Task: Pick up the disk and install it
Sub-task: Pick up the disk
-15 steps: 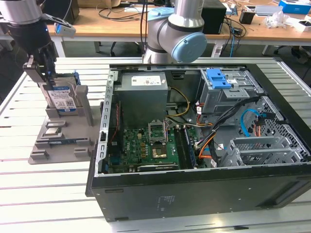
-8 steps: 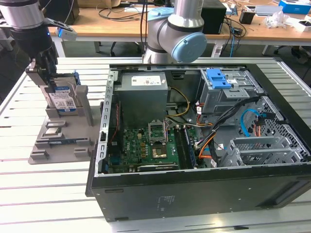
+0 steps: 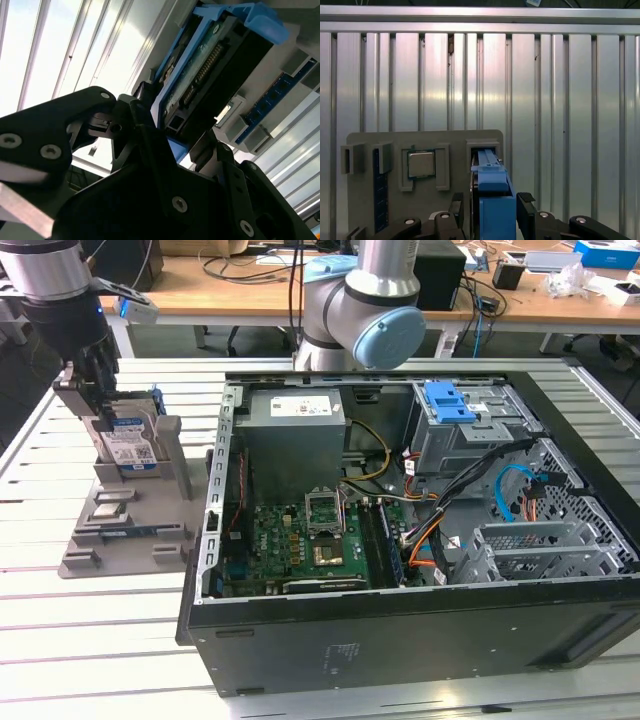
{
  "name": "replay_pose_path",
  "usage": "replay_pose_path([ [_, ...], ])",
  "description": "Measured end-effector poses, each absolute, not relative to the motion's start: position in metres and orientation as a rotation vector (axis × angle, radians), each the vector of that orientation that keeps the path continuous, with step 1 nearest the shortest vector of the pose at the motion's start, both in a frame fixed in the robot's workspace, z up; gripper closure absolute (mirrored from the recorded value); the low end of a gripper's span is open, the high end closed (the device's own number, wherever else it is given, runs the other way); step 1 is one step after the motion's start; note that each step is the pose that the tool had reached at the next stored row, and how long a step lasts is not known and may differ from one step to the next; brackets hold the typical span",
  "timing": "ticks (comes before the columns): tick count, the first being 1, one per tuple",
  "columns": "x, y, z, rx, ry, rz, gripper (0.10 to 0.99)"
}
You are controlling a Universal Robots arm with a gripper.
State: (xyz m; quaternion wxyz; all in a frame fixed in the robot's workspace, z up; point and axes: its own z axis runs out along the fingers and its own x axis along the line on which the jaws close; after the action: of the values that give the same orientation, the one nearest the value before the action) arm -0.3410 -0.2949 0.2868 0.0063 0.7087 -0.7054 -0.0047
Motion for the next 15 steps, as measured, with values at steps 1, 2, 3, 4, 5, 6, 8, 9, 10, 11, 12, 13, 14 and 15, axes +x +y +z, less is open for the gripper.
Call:
replay_pose_path([
  [1,-0.3410,-0.2949,0.2868,2.218,-2.207,-0.015,0.561],
  [2,-0.3410,-0.2949,0.2867,2.218,-2.207,-0.015,0.624],
  [3,-0.3410,-0.2949,0.2868,2.218,-2.207,-0.015,0.624],
  [4,-0.3410,-0.2949,0.2868,2.218,-2.207,-0.015,0.690],
  [5,-0.3410,-0.2949,0.2867,2.218,-2.207,-0.015,0.722],
  [6,-0.3410,-0.2949,0.2867,2.218,-2.207,-0.015,0.722],
  [8,-0.3410,-0.2949,0.2867,2.218,-2.207,-0.015,0.722],
  [9,-0.3410,-0.2949,0.2867,2.218,-2.207,-0.015,0.722],
  [10,-0.3409,-0.2949,0.2867,2.218,-2.207,-0.015,0.722],
  [11,-0.3409,-0.2949,0.2867,2.218,-2.207,-0.015,0.722],
  [12,-0.3409,-0.2949,0.2867,2.218,-2.207,-0.015,0.722],
  [13,-0.3410,-0.2949,0.2867,2.218,-2.207,-0.015,0.722],
  [14,-0.3410,-0.2949,0.2867,2.218,-2.207,-0.015,0.722],
  [15,-0.3410,-0.2949,0.2867,2.218,-2.207,-0.015,0.722],
])
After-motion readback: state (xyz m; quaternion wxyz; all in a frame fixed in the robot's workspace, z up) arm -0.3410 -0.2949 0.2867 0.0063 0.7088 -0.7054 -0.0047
